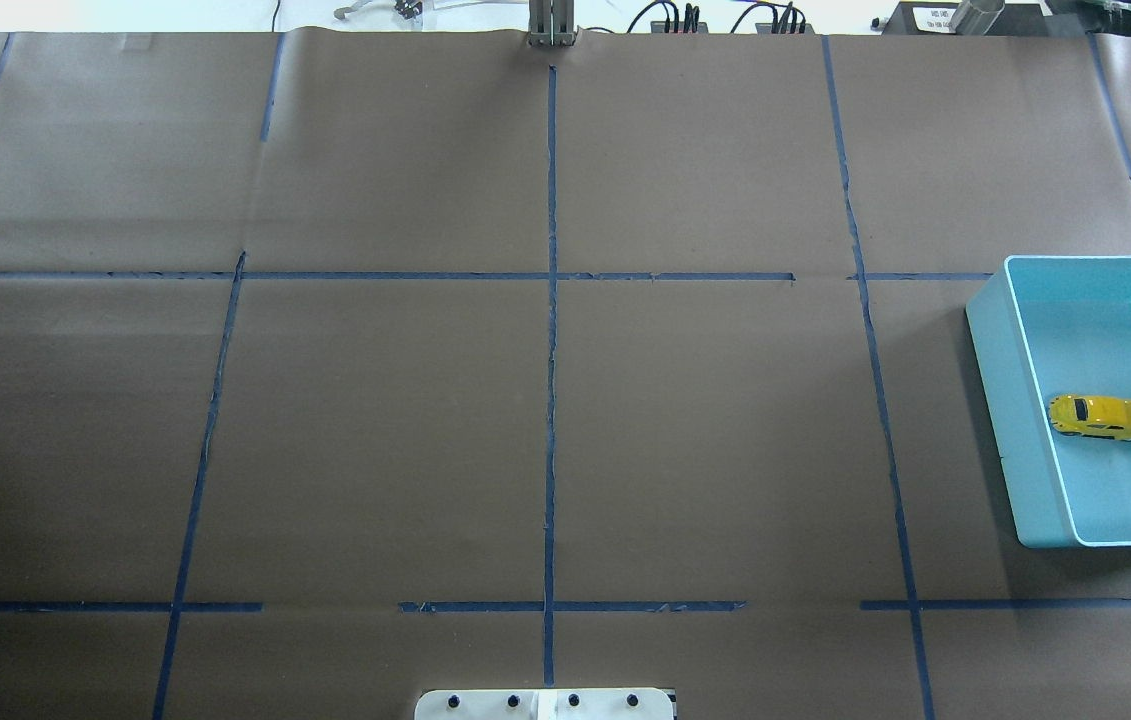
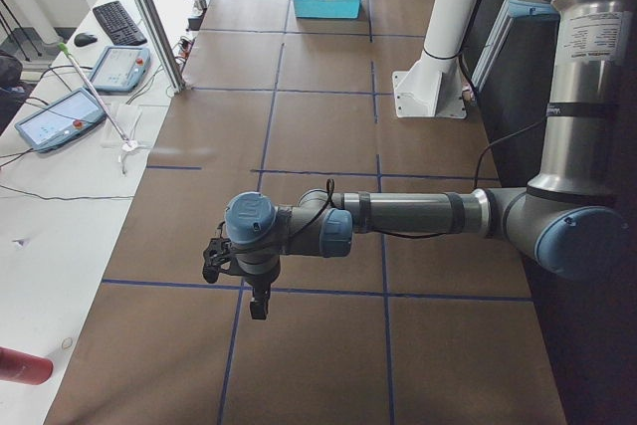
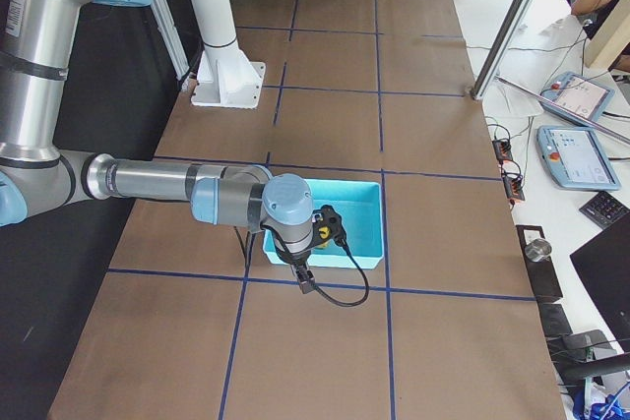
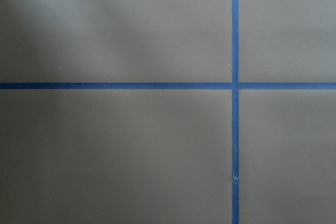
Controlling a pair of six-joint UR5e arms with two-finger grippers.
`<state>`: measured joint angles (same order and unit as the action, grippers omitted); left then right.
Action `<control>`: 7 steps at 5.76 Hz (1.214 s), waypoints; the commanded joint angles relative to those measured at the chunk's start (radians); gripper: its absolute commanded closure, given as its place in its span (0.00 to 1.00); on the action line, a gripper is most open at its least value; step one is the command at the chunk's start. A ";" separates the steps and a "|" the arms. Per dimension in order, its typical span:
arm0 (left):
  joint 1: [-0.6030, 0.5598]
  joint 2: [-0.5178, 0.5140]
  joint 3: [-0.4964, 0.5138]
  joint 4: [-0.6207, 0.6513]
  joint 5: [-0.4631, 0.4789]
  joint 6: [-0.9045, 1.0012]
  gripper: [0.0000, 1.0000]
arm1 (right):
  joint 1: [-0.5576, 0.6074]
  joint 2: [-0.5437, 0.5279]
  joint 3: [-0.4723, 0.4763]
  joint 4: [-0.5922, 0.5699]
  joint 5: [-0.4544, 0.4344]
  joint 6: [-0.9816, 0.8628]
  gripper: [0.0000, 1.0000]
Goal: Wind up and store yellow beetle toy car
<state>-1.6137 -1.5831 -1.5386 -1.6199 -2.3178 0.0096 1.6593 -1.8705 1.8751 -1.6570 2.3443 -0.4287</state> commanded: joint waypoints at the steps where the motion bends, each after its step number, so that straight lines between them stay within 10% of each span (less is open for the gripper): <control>1: 0.000 0.000 0.002 -0.001 0.000 0.001 0.00 | 0.057 0.031 -0.007 -0.050 -0.020 0.253 0.00; 7: 0.000 0.000 0.002 -0.003 0.000 0.003 0.00 | -0.064 0.085 -0.005 -0.038 -0.037 0.509 0.00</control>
<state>-1.6137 -1.5831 -1.5370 -1.6226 -2.3178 0.0119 1.6337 -1.7904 1.8563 -1.6960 2.3093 0.0793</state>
